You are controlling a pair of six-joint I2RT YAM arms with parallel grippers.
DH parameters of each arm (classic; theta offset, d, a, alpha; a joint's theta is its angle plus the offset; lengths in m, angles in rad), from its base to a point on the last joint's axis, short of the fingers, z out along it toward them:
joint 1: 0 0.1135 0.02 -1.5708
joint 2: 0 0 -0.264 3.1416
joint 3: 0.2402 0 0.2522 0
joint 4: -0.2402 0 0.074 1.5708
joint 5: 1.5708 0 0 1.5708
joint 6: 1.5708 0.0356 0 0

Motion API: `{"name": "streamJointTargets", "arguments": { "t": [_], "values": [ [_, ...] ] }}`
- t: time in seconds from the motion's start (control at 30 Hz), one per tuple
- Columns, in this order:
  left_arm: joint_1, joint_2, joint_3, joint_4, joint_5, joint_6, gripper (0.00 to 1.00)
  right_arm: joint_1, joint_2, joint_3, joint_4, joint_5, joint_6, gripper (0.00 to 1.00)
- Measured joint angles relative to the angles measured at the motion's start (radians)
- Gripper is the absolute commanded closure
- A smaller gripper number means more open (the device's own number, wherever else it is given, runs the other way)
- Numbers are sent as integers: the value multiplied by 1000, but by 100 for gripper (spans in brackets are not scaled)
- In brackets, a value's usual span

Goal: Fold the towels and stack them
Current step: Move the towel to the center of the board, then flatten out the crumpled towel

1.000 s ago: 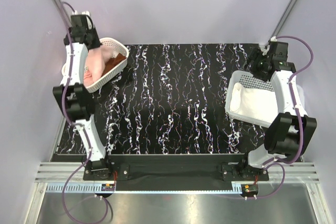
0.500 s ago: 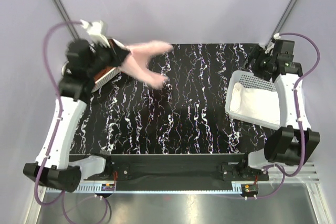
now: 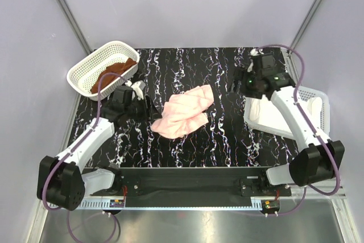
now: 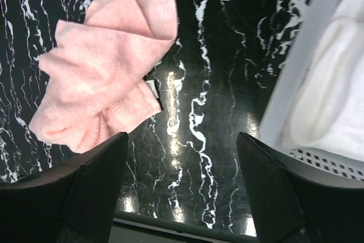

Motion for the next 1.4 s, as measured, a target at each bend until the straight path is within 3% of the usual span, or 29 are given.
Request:
{"name": "streamJointTargets", "arguments": {
  "t": [0.23,0.4,0.73,0.97,1.23,1.27,1.37,1.4],
  "values": [
    [0,-13,58,29,38,-14,40,188,154,39,38,77,65,37],
    [0,-10,102,47,43,-6,40,262,311,90,66,103,88,44],
    [-2,83,26,104,32,-46,41,293,502,152,122,139,24,40],
    [-25,187,-76,135,-42,-79,40,262,690,325,135,197,-49,37],
    [-35,264,-101,188,-99,-127,43,174,841,527,143,117,-63,34],
    [-37,270,-100,199,-102,-131,45,172,856,541,142,109,-64,33],
    [-37,320,-57,201,-101,-139,66,173,907,571,146,76,-75,35],
    [-37,348,-30,200,-101,-134,79,174,920,572,147,67,-79,41]
  ]
}}
